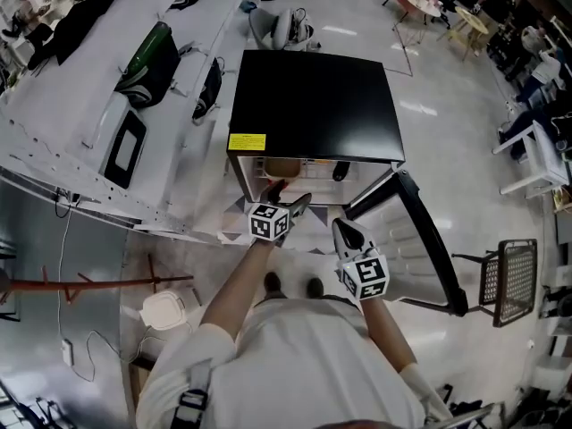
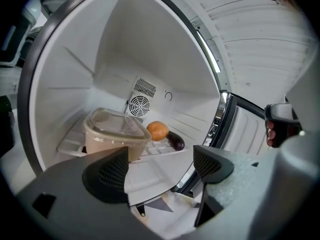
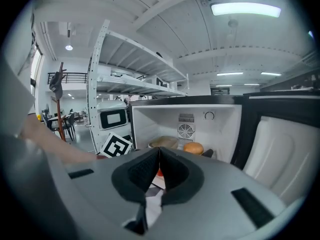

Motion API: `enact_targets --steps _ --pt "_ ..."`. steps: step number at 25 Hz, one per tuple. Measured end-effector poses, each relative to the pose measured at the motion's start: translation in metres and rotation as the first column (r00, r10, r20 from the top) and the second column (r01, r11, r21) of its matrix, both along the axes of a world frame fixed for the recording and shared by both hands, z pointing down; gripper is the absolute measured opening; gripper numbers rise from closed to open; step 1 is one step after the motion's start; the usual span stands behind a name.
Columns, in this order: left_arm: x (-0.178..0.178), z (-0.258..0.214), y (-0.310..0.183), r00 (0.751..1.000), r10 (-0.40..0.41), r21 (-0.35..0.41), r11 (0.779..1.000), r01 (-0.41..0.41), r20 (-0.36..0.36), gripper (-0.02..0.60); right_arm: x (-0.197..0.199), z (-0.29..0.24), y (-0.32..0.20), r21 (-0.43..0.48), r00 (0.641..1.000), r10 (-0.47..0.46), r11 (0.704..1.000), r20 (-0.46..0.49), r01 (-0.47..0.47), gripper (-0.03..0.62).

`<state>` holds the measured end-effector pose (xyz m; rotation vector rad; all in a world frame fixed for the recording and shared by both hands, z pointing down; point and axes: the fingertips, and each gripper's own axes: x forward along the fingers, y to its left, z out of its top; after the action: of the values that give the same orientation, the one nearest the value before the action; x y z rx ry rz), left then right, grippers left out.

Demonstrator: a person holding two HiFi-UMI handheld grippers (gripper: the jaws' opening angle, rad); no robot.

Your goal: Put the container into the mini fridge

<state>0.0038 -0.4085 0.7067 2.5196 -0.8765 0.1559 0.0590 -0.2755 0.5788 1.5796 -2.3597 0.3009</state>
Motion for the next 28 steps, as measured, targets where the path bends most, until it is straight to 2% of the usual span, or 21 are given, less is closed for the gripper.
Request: enact_targets --steps 10,18,21,25,28 --pt "-0.009 -0.005 0.024 0.994 0.106 0.025 0.994 -0.106 -0.004 0.393 -0.006 0.005 0.009 0.003 0.995 0.096 0.995 0.011 -0.096 0.008" --pt "-0.018 -0.048 0.05 0.989 0.148 0.105 0.984 -0.145 -0.021 0.377 -0.004 0.003 0.017 0.006 0.992 0.121 0.993 0.022 -0.121 0.006" --pt "-0.024 -0.065 0.064 0.991 0.136 0.136 0.982 -0.134 -0.008 0.302 -0.006 0.001 0.02 0.008 0.995 0.094 0.995 0.024 -0.095 0.008" --pt "-0.03 -0.082 0.082 0.994 0.103 0.174 0.979 -0.109 0.044 0.2 -0.003 -0.003 0.023 0.012 0.998 0.059 0.998 0.036 -0.059 0.006" --pt "-0.035 -0.091 0.099 0.998 0.058 0.162 0.985 -0.064 0.041 0.165 0.0 -0.007 0.03 0.01 0.999 0.029 1.0 0.042 -0.029 0.006"
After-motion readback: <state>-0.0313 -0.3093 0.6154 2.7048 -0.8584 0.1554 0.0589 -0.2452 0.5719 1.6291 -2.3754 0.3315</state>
